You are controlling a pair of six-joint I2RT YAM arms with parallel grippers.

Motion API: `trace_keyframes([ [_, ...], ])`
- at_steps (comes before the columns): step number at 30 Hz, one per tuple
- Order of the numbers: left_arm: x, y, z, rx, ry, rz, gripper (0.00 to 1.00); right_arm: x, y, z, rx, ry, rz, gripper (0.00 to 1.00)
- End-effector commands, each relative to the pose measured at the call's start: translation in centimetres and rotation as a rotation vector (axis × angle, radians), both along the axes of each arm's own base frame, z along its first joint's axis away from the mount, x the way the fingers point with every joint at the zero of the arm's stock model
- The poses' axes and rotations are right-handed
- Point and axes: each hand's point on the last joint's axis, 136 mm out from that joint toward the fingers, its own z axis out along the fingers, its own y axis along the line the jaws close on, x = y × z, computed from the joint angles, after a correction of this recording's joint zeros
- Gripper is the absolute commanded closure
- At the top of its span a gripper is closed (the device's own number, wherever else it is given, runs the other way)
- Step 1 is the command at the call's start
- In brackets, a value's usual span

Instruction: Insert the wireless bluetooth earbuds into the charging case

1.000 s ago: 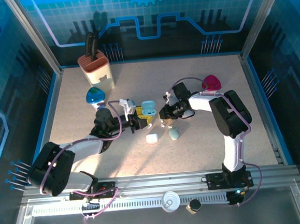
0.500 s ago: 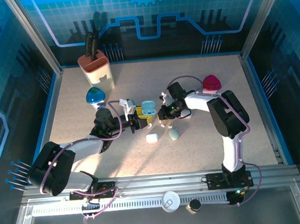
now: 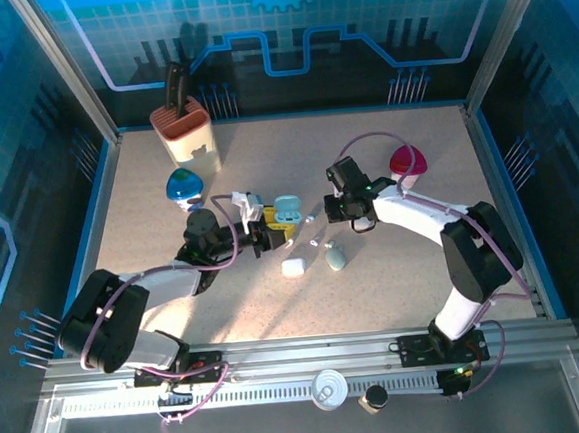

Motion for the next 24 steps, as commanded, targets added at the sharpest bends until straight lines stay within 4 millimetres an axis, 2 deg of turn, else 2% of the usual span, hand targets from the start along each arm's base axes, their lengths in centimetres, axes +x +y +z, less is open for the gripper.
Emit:
trace_keyframes([
  [1,0.6,-0.1,0.8,0.001,-0.064,-0.004,0.71,-0.6,-4.2,0.1,-0.196,-0.018,-0.158,0.87],
  [11,1.0,-0.9,0.6,0.023,-0.068,-0.014,0.71,-0.5,-4.7,1.1,-0.246,-0.042,-0.153,0.87],
  [14,1.1,-1.0,0.5,0.030,-0.064,-0.017,0.71,-0.6,-4.3,2.2,-0.216,-0.071,-0.130,0.87],
  [17,1.1,-1.2,0.3,0.045,-0.064,-0.018,0.71,-0.9,-2.8,4.5,-0.134,-0.153,-0.041,0.89],
  [19,1.0,-1.3,0.2,0.052,-0.069,-0.024,0.71,-1.5,-0.8,6.9,-0.023,-0.240,0.081,0.91],
  [20,0.9,-1.3,0.2,0.054,-0.074,-0.026,0.71,-1.8,-0.1,8.0,0.022,-0.285,0.131,0.96],
  [22,0.6,-1.4,0.1,0.059,-0.082,-0.039,0.71,-3.6,2.3,10.7,0.140,-0.388,0.314,0.99],
  [23,0.6,-1.4,0.1,0.059,-0.083,-0.039,0.71,-4.2,2.9,12.2,0.186,-0.441,0.358,0.99],
  [24,0.5,-1.4,0.0,0.060,-0.084,-0.044,0.71,-5.0,3.2,12.7,0.221,-0.469,0.394,0.99],
])
